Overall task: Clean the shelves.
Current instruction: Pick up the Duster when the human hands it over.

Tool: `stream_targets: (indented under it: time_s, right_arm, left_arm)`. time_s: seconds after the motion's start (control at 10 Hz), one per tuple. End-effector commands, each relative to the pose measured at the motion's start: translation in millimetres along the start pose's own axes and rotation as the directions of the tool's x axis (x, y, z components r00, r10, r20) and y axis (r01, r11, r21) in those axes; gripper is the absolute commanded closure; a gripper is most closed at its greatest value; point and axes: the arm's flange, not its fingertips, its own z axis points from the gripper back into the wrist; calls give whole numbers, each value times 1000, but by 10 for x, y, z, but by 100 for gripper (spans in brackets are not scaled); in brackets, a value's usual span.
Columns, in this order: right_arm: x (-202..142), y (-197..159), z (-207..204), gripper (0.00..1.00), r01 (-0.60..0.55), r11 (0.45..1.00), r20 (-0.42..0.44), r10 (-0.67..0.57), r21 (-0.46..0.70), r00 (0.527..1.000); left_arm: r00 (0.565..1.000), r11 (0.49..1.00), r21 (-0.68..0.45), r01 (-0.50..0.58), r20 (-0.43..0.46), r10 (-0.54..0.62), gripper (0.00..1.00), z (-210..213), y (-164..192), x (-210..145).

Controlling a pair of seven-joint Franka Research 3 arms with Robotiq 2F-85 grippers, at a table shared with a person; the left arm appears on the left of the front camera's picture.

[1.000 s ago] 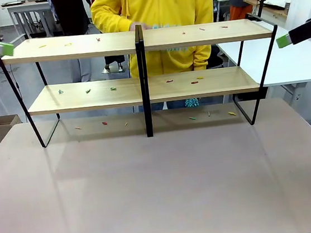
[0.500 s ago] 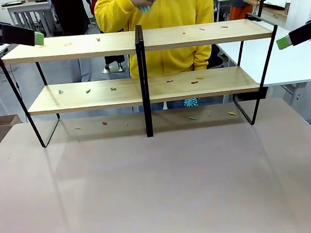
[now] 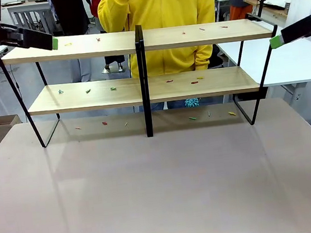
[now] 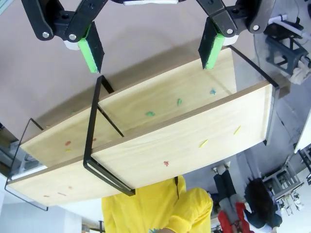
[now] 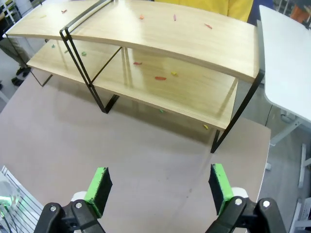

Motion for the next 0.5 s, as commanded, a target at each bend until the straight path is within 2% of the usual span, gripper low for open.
stream_targets:
  time_s: [0.0,0.4]
  right_arm:
    - [-339,126,61,0,54,999,-9,-54,-2,999]
    - [-386,297,235,0,75,997,26,-75,-17,997]
  left_arm:
    - [1000,1000,10,3,-11,-3,0,168,-80,-1015]
    - [1000,1000,-7,-3,-7,3,0,156,-54,-1063]
